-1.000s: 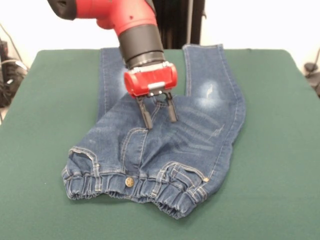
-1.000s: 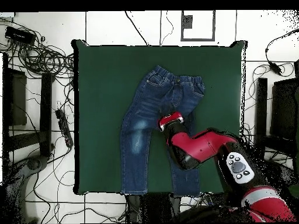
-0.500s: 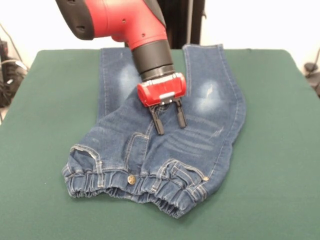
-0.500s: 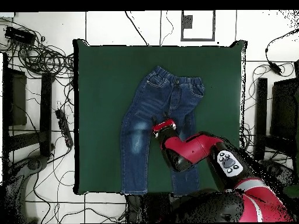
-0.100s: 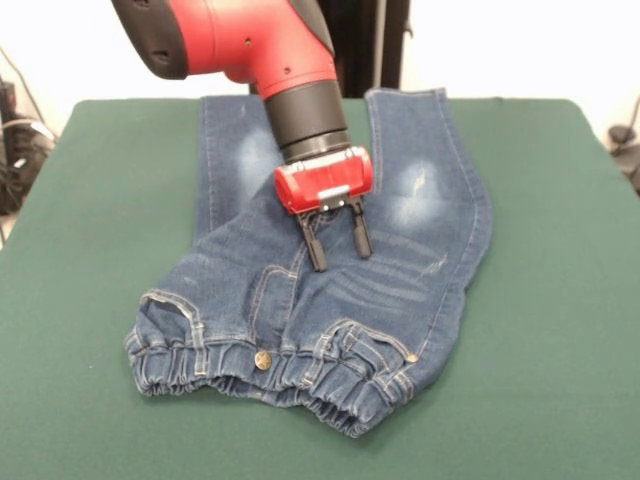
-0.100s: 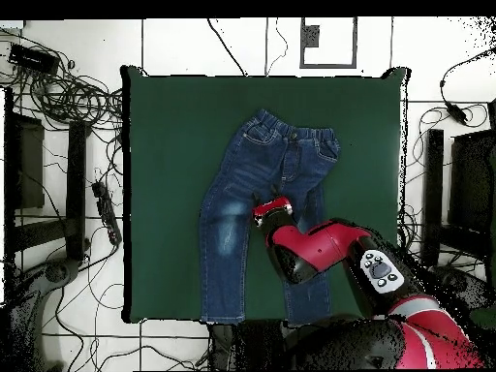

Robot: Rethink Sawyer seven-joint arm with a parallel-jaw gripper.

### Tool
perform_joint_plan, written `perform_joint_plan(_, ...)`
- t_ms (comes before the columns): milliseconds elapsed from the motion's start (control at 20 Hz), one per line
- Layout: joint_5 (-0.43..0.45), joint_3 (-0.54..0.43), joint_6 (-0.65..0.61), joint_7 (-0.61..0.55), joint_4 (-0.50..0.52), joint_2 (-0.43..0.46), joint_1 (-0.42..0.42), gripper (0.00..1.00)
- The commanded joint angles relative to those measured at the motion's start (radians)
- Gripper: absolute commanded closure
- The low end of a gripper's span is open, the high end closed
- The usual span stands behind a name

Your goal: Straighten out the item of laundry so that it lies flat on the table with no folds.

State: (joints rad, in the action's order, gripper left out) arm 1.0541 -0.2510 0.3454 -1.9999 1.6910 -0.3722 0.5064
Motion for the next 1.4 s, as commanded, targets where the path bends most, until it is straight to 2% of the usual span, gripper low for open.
perform_joint_plan(50,-0.039,-0.056,-0.238,-0.069,-0.012,0.083,-0.033,0.0)
perform_joint_plan(1400,-0.051,-0.046,-0.233,-0.07,-0.011,0.071,-0.047,0.0)
